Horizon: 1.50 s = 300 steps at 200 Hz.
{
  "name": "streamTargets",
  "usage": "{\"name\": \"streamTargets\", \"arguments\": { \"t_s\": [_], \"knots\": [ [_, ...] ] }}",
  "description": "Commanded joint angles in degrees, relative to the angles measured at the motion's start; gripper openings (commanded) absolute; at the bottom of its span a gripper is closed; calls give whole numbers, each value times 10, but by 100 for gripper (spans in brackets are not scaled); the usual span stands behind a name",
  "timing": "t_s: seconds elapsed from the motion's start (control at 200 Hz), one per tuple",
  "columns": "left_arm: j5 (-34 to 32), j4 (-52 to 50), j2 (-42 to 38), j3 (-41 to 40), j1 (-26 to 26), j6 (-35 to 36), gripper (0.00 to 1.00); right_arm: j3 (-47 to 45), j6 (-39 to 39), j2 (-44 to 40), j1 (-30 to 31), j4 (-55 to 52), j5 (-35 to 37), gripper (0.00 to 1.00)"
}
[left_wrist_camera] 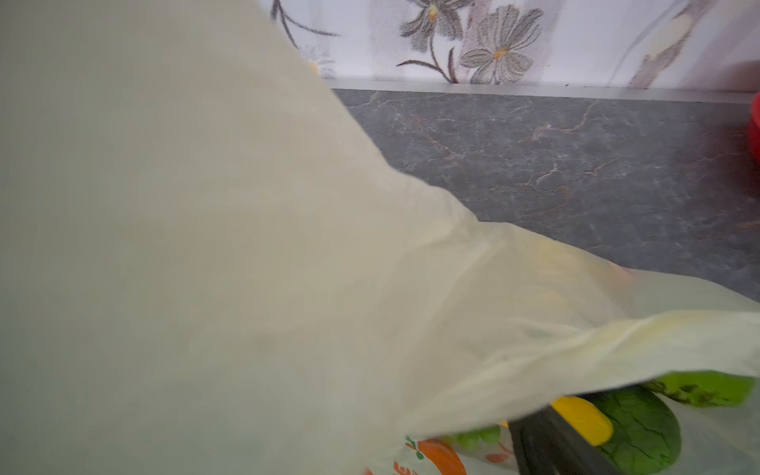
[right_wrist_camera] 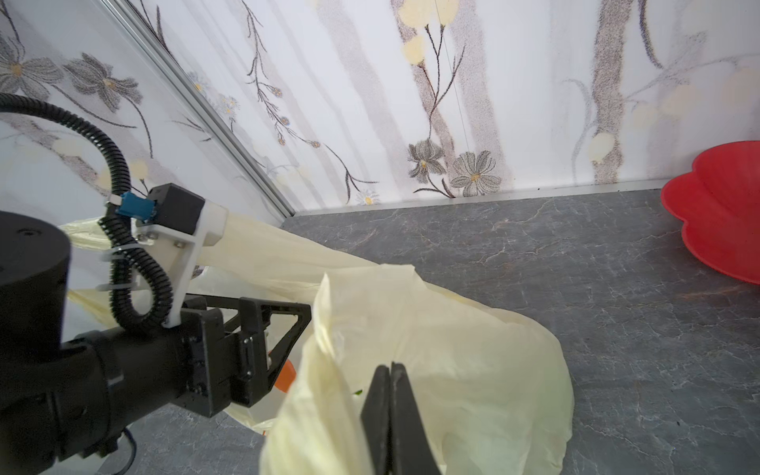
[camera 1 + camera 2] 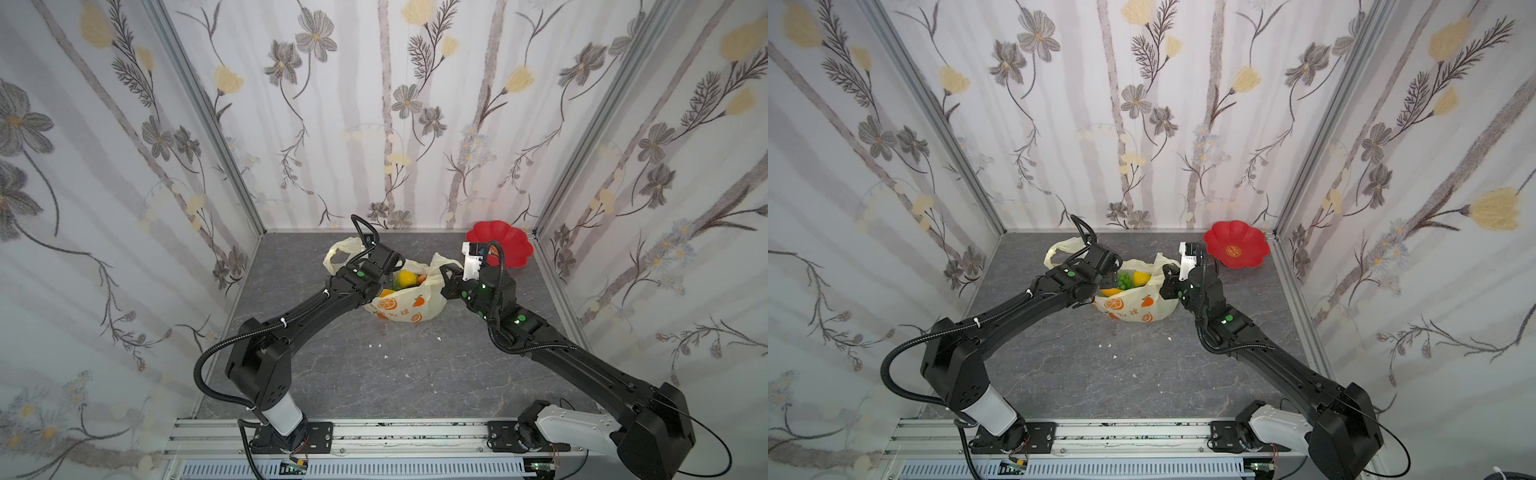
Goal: Take fruits out of the plastic bag
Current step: Spread open the plastic bag at the center of the table.
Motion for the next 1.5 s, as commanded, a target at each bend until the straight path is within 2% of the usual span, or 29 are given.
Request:
{"name": "streamTargets", "arguments": {
  "t_s": [0.0, 0.09, 0.265, 0.49, 0.585, 0.699, 0.784, 0.924, 0.969, 1.159, 1.349, 1.384, 1.494],
  "knots": [
    [-75, 0, 17, 13, 10, -2, 91, -5, -2, -2, 0, 7, 1, 0],
    [-87, 3, 32, 25, 24, 0, 94, -7, -2, 0, 0, 8, -1, 0],
    [-81, 22, 63, 39, 52, 2, 94, -12, -2, 1, 0, 11, 2, 0],
    [-34, 80, 95, 18, 85, 1, 84, -21, 2, -6, -5, 17, 23, 0],
    [14, 109, 108, 15, 98, 1, 79, -19, 3, -2, -7, 21, 16, 0],
    [76, 149, 120, 12, 107, 3, 64, -18, 9, 5, -11, 21, 14, 0],
    [123, 177, 113, 3, 107, 7, 47, -20, 17, 7, -23, 21, 13, 0],
    [189, 231, 80, -38, 108, 16, 8, -25, 18, 13, -61, 30, -18, 0],
    [205, 248, 59, -63, 107, 16, 0, -28, 19, 17, -79, 34, -30, 0],
    [249, 314, -37, -168, 106, -8, 0, -38, 68, 41, -159, 30, -90, 0],
    [257, 330, -76, -202, 75, -1, 0, -23, 85, 43, -156, -35, -63, 0],
    [253, 331, -80, -204, 67, -1, 0, -21, 80, 37, -150, -48, -53, 8],
    [234, 330, -89, -205, 42, -2, 0, -9, 45, -3, -104, -108, 14, 46]
  ]
}}
